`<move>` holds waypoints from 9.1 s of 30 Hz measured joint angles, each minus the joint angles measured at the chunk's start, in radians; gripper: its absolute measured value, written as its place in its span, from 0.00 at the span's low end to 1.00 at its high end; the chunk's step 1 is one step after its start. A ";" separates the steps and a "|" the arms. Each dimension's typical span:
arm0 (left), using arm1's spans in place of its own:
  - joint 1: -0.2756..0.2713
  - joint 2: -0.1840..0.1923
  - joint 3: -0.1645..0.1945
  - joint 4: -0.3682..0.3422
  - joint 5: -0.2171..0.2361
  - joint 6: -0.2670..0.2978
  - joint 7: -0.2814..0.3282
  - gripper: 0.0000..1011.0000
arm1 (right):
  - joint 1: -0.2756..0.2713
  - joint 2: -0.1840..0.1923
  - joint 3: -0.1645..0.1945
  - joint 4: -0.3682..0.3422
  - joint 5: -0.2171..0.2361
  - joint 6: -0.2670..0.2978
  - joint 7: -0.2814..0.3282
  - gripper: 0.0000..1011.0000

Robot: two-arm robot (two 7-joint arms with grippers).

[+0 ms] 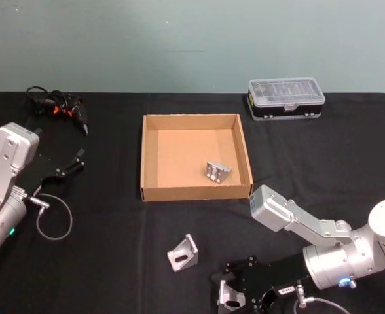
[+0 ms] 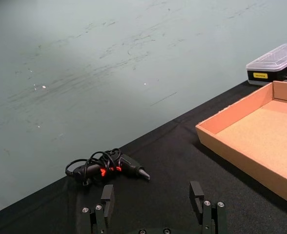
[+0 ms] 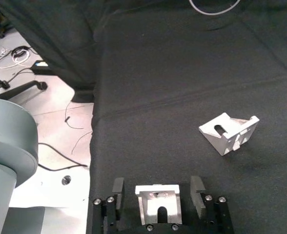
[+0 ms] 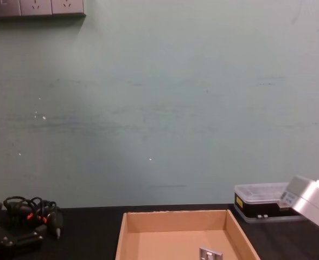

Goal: Use one hand to pick up the angle iron from the table and place it into the box.

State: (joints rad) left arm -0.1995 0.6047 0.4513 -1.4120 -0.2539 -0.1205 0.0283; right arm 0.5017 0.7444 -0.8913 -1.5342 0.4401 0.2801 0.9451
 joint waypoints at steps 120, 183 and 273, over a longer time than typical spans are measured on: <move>0.000 0.000 0.000 0.000 0.000 0.000 0.000 1.00 | 0.246 -0.432 0.307 0.605 -0.282 -0.193 -0.365 0.99; 0.000 0.000 0.000 0.000 0.000 0.000 0.000 1.00 | -0.126 -0.197 0.223 -0.077 -0.039 0.230 -0.354 0.99; 0.000 0.000 0.000 0.000 0.000 0.000 0.000 1.00 | -0.023 -0.195 0.302 -0.079 -0.083 0.092 -0.466 0.08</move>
State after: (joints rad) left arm -0.1995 0.6047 0.4514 -1.4120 -0.2539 -0.1205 0.0283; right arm 0.4791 0.5494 -0.5889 -1.6136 0.3569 0.3717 0.4795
